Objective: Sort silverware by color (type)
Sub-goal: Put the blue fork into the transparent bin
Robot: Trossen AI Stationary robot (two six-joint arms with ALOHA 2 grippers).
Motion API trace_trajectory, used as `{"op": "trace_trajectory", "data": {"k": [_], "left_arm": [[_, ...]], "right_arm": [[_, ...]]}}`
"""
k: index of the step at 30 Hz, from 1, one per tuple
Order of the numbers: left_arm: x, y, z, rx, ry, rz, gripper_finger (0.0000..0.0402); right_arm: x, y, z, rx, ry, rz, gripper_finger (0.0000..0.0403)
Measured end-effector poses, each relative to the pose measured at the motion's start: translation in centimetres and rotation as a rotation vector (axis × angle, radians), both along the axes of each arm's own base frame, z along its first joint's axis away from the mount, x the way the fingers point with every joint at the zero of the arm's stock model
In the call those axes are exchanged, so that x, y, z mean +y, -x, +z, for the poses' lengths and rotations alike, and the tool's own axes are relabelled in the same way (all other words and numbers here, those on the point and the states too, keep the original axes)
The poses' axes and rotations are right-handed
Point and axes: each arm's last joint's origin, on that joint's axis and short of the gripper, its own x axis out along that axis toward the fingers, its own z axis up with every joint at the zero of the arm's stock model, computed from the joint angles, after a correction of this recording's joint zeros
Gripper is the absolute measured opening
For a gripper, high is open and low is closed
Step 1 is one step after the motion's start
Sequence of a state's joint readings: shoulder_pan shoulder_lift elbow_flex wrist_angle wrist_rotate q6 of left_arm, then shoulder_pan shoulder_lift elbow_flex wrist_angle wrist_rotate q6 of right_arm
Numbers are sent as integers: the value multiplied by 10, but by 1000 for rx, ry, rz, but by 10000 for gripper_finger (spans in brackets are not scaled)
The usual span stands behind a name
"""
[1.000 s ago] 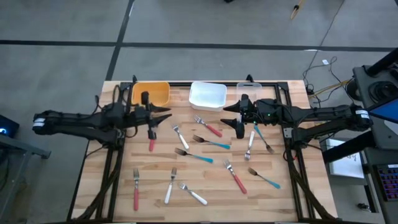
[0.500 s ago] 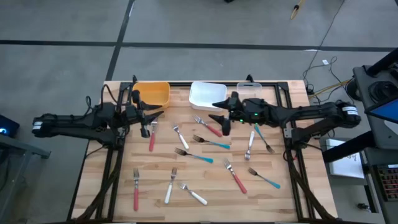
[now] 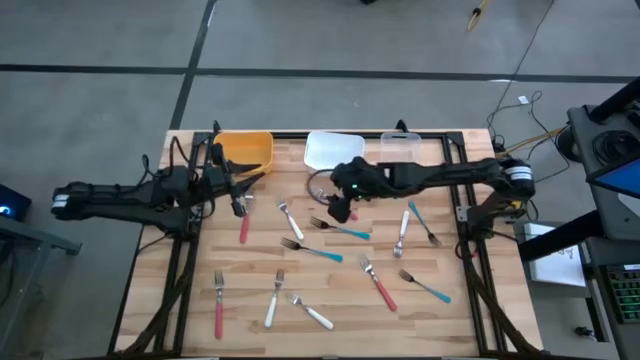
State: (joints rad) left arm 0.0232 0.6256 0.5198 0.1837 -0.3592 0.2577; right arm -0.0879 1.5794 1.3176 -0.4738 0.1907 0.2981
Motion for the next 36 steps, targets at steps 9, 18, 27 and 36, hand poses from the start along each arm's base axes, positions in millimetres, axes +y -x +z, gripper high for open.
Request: {"op": "trace_trajectory", "data": {"k": [9,18,27,36], "left_arm": [[0,-1,-1,4,0,1,78],[0,-1,-1,5,1,1,78],[0,-1,-1,4,1,1,78],[0,-1,-1,5,1,1,78]], "right_arm": [[2,-21,-42,272,-177,25,265],[22,-36,-89,421,-178,237,265],[27,-43,-119,496,-136,208,231],[29,-47,-138,525,-145,201,192]]}}
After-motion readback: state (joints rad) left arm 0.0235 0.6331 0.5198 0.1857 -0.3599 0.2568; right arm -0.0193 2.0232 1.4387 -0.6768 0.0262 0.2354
